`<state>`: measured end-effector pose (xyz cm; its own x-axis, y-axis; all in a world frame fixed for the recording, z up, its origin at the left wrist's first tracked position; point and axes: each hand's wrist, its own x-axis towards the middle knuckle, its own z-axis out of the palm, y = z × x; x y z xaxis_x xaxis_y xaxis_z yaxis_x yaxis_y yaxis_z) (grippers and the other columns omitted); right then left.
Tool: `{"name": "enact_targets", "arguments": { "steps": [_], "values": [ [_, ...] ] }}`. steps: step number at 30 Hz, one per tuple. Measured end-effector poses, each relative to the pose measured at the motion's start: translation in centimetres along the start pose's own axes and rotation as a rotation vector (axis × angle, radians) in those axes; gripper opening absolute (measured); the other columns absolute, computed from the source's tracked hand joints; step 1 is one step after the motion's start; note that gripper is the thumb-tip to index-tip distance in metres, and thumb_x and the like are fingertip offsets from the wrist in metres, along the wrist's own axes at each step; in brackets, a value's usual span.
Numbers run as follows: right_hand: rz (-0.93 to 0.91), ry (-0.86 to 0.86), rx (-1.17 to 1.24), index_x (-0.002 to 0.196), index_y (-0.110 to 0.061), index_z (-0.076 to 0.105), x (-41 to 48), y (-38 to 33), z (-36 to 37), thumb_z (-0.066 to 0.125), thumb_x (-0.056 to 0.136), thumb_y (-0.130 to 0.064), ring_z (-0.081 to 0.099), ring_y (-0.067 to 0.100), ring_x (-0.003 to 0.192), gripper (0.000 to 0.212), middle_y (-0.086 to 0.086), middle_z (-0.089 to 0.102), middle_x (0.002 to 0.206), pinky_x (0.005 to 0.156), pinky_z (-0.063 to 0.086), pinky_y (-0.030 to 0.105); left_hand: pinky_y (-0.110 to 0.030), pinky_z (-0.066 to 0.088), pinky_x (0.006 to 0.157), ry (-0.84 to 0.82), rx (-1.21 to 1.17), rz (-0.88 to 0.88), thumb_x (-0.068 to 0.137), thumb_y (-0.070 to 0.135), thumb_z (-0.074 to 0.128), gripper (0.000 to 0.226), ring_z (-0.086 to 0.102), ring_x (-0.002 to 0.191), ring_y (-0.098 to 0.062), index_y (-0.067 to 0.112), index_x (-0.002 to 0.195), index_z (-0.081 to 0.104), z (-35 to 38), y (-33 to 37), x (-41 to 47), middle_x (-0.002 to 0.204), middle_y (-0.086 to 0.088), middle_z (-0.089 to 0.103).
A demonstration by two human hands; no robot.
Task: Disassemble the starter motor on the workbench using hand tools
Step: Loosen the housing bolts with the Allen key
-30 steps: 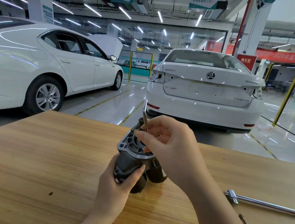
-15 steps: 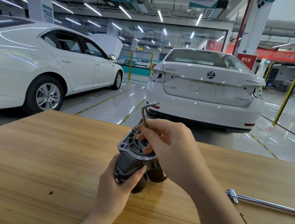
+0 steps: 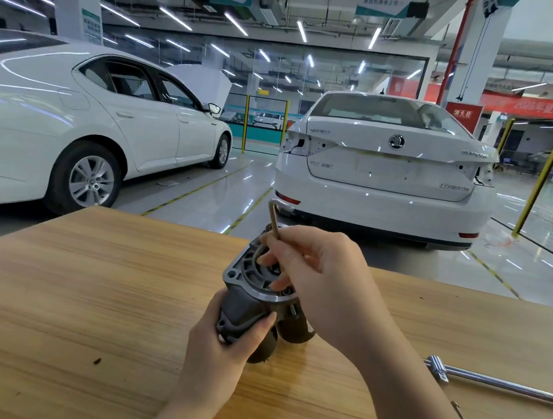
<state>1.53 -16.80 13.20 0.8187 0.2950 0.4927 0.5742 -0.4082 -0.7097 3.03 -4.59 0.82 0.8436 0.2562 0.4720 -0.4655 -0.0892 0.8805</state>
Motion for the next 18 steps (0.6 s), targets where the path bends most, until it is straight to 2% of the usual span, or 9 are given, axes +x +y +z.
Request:
{"name": "enact_targets", "arguments": {
  "steps": [4, 8, 11, 13, 15, 18],
  "values": [
    [0.013, -0.004, 0.004, 0.083, -0.032, 0.061, 0.1, 0.03, 0.13, 0.062, 0.084, -0.035, 0.064, 0.005, 0.067, 0.004, -0.009, 0.067, 0.076, 0.066, 0.054, 0.024, -0.006, 0.048, 0.069, 0.005, 0.003, -0.002, 0.053, 0.053, 0.069, 0.053, 0.063, 0.09, 0.004, 0.033, 0.101, 0.058, -0.02, -0.11, 0.0, 0.096, 0.024, 0.067],
    [0.032, 0.048, 0.005, 0.069, -0.028, 0.052, 0.14, 0.07, 0.11, 0.072, 0.074, -0.036, 0.064, 0.006, 0.063, 0.021, -0.007, 0.064, 0.068, 0.064, 0.056, 0.027, -0.005, 0.047, 0.068, 0.019, 0.002, 0.003, 0.052, 0.055, 0.068, 0.054, 0.063, 0.088, 0.005, 0.033, 0.099, 0.058, 0.03, -0.04, -0.01, 0.094, 0.025, 0.067],
    [0.026, 0.061, 0.009, 0.063, -0.028, 0.055, 0.09, 0.17, 0.09, 0.073, 0.074, -0.034, 0.063, 0.006, 0.062, 0.022, -0.008, 0.064, 0.065, 0.063, 0.055, 0.026, -0.005, 0.047, 0.067, 0.018, 0.005, -0.003, 0.051, 0.055, 0.068, 0.054, 0.063, 0.088, 0.005, 0.033, 0.099, 0.058, -0.03, -0.11, -0.02, 0.093, 0.025, 0.067],
    [0.008, 0.038, -0.007, 0.067, -0.032, 0.061, 0.07, 0.24, 0.01, 0.07, 0.078, -0.033, 0.063, 0.004, 0.066, 0.014, -0.01, 0.065, 0.068, 0.064, 0.054, 0.023, -0.005, 0.047, 0.068, 0.013, 0.013, -0.007, 0.051, 0.056, 0.068, 0.056, 0.062, 0.089, 0.006, 0.032, 0.1, 0.058, -0.07, -0.19, -0.01, 0.094, 0.025, 0.067],
    [-0.003, 0.008, 0.006, 0.078, -0.031, 0.069, 0.08, 0.26, -0.05, 0.065, 0.083, -0.031, 0.063, 0.001, 0.07, 0.006, -0.011, 0.067, 0.072, 0.065, 0.053, 0.019, -0.005, 0.048, 0.068, 0.006, 0.015, -0.008, 0.051, 0.056, 0.068, 0.056, 0.062, 0.09, 0.005, 0.032, 0.101, 0.057, -0.08, -0.18, 0.02, 0.095, 0.025, 0.066],
    [-0.014, -0.015, -0.028, 0.088, -0.027, 0.07, 0.12, 0.34, 0.11, 0.057, 0.089, -0.03, 0.061, 0.0, 0.072, 0.013, -0.011, 0.067, 0.077, 0.065, 0.052, 0.017, -0.007, 0.049, 0.07, -0.001, 0.016, -0.004, 0.052, 0.055, 0.068, 0.056, 0.063, 0.09, 0.004, 0.032, 0.102, 0.057, -0.06, -0.12, 0.04, 0.097, 0.025, 0.066]
  ]
}}
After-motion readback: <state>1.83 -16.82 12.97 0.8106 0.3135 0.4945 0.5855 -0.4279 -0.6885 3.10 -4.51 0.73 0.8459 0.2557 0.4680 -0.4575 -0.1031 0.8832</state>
